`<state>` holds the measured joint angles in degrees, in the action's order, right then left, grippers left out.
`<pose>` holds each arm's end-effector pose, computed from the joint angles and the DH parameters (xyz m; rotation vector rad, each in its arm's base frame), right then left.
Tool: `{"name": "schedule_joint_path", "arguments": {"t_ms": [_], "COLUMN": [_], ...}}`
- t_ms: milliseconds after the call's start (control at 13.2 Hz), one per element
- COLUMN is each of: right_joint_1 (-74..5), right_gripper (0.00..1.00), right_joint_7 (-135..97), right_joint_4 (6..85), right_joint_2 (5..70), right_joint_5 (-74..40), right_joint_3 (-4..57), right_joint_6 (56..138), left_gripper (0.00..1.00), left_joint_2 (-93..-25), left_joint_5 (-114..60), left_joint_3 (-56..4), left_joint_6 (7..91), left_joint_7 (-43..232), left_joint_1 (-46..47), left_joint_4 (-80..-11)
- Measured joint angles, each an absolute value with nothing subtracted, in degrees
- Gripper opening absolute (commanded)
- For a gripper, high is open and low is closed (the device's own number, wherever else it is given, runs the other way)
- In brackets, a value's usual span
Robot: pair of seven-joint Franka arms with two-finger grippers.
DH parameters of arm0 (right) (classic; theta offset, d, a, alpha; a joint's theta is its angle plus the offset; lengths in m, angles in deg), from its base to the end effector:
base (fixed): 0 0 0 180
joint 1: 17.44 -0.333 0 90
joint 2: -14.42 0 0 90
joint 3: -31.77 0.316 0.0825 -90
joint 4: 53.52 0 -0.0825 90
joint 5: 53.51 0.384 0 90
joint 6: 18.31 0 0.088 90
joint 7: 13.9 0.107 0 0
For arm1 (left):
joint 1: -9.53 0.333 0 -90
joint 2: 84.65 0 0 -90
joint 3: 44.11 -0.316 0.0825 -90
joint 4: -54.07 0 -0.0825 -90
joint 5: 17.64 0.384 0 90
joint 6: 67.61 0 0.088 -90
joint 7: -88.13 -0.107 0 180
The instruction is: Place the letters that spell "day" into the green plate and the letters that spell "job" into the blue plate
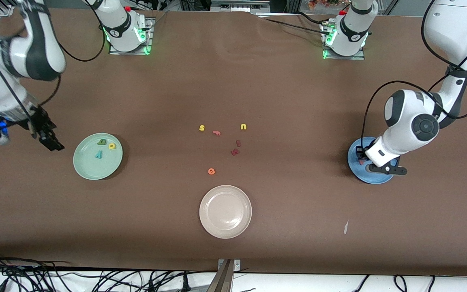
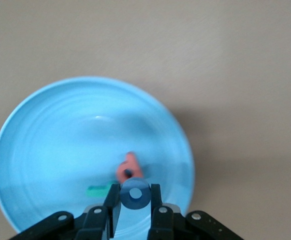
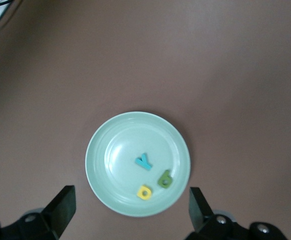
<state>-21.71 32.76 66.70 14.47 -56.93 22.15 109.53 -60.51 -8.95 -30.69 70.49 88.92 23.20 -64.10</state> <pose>0.5548 -0.0538 0.4322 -2.8390 1.3266 -0.2214 0.5857 0.0050 0.2274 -3.1353 0.1269 0.0902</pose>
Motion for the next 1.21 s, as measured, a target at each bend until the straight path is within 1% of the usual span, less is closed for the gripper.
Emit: {"name": "schedule_joint_path", "arguments": {"t_ms": [76,152,304,455,683,835,1063,1215], "right_joint_1": [-21.2,-20.5,-18.3,-17.7,-17.4,-16.8,-17.0,-17.8], "right_gripper": [1.00,1.00,1.00,1.00,1.00,1.00,1.00,1.00], "right_joint_7": [27.2,21.7,15.0,10.4,0.4,-2.2,-6.4,-7.8], "right_joint_4": [63.6,59.9,53.4,49.1,41.8,36.8,35.0,34.9], "right_joint_2": [12.6,11.4,11.1,12.2,15.5,17.5,18.9,18.8], "right_joint_5": [-57.0,-57.0,-57.0,-57.0,-57.0,-56.6,-55.0,-54.7], "right_joint_3": [22.6,23.6,27.3,30.8,31.9,31.5,28.3,26.9], "right_joint_6": [102.8,96.3,87.8,82.7,74.0,72.1,72.0,72.0], "left_gripper": [1.00,1.00,1.00,1.00,1.00,1.00,1.00,1.00], "left_joint_2": [-60.6,-60.8,-61.3,-62.0,-62.8,-62.9,-63.3,-65.3], "left_joint_5": [-8.9,-8.9,-8.9,-8.9,-8.9,-8.9,-8.9,-11.6], "left_joint_3": [-30.7,-30.7,-30.7,-30.6,-30.4,-30.5,-31.4,-36.3], "left_joint_6": [70.9,70.9,69.2,61.3,48.8,44.6,39.1,36.9], "left_joint_7": [88.3,87.2,86.0,85.7,85.6,85.6,85.6,85.6], "left_joint_1": [24.3,25.3,26.4,26.4,26.4,26.5,27.1,25.2], "left_joint_4": [-65.0,-65.0,-63.9,-59.0,-51.1,-47.9,-43.4,-40.9]}}
